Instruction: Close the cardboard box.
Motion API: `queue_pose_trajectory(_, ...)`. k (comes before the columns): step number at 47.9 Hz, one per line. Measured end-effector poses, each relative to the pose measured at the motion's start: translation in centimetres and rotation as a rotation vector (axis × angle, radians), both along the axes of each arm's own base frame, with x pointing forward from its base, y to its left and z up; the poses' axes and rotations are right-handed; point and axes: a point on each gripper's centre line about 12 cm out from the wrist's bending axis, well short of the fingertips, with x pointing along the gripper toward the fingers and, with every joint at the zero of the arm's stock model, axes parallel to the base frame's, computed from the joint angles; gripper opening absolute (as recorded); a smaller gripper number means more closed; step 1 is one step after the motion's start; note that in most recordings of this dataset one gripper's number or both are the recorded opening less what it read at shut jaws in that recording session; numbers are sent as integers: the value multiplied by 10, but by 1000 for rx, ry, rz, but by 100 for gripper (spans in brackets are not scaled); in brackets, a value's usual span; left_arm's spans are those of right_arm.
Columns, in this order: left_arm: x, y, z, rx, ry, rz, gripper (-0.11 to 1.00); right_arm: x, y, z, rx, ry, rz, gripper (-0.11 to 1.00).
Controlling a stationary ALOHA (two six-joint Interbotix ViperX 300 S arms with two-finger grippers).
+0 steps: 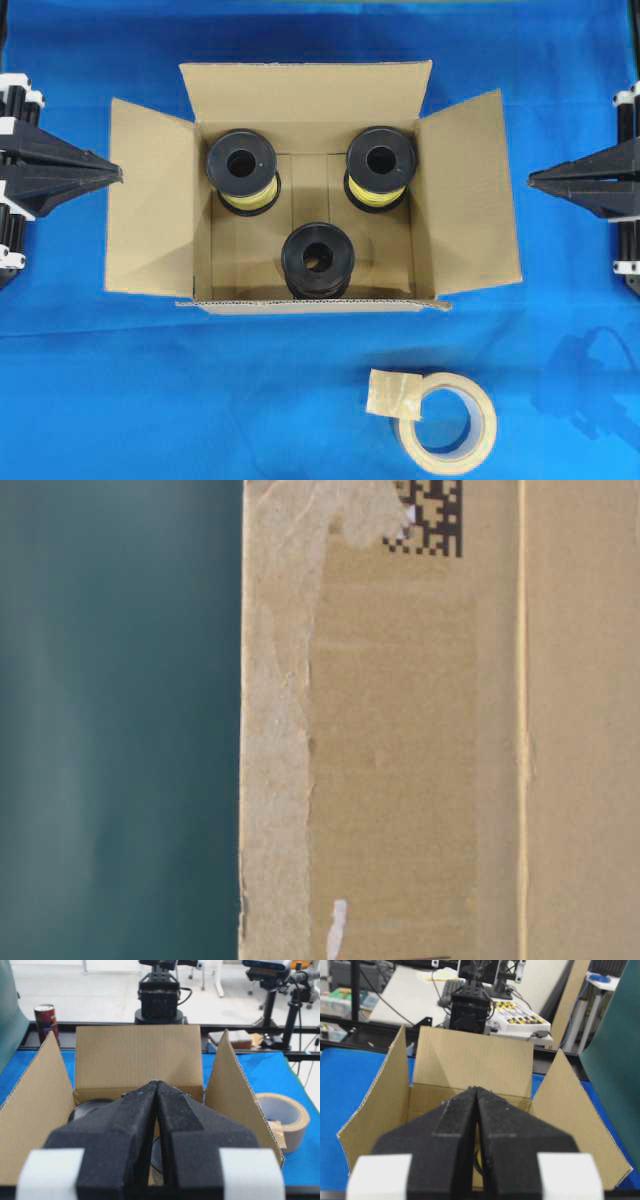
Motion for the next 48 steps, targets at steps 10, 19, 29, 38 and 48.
queue_pose_trajectory(10,-16,0,-6,1,109,1,0,-4,1,-7,28,107,5,0)
queue_pose_trajectory(19,-36,0,-12,1,230,-3,0,-18,1,-14,71,250,4,0)
queue_pose_trajectory(29,-46,1,-35,-10,409,7,0,-28,-2,-35,107,414,-24,0)
queue_pose_trajectory(38,-42,5,-68,-71,534,40,0,-30,-8,-70,122,498,-62,0)
queue_pose_trajectory(48,-35,6,-93,-117,600,53,0,-23,-9,-106,133,557,-73,0)
